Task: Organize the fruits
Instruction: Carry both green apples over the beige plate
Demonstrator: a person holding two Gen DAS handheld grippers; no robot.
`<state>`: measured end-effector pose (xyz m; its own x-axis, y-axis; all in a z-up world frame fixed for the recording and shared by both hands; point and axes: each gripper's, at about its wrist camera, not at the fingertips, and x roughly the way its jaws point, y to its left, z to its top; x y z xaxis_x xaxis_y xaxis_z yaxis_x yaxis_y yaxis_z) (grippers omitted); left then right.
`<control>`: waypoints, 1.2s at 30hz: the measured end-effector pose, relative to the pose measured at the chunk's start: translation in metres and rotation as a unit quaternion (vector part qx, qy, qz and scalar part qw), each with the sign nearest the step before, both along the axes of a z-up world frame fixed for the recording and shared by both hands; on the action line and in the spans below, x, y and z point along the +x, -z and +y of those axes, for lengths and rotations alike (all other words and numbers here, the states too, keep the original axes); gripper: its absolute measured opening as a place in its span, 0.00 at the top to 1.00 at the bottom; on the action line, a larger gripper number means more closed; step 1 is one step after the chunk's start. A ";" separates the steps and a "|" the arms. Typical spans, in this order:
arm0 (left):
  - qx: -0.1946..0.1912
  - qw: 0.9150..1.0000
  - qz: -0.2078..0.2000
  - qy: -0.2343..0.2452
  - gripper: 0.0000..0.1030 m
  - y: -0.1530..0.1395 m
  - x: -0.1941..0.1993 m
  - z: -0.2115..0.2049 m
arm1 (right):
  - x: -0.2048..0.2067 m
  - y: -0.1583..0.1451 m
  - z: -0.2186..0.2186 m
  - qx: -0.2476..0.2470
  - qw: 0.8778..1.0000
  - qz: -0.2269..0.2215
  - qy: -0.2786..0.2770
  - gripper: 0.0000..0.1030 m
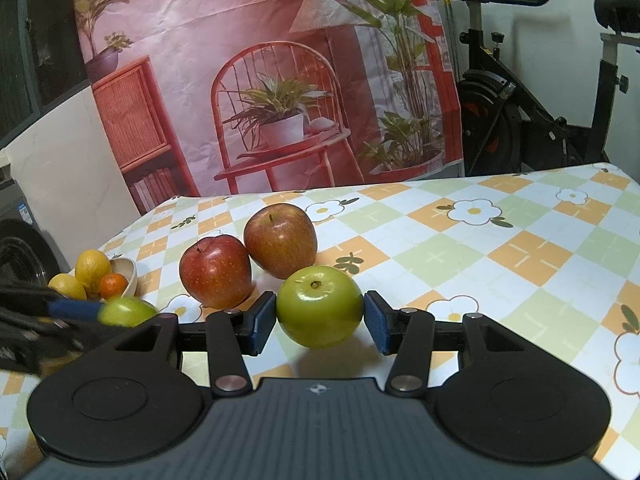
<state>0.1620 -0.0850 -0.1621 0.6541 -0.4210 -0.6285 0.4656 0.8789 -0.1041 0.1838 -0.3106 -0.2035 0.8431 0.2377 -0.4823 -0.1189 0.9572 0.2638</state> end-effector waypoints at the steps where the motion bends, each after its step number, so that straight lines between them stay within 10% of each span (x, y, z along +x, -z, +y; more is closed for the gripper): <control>1: -0.001 1.000 -0.006 -0.008 0.54 -0.004 -0.003 0.007 | 0.000 0.000 0.001 -0.002 1.000 0.001 -0.001 0.51; 17: -0.007 0.988 -0.008 -0.156 0.54 -0.020 -0.031 0.121 | 0.019 -0.035 0.106 0.001 0.993 -0.014 -0.117 0.51; 36: -0.009 0.983 0.022 -0.183 0.54 0.003 -0.027 0.145 | 0.069 -0.016 0.204 -0.007 0.971 0.014 -0.241 0.51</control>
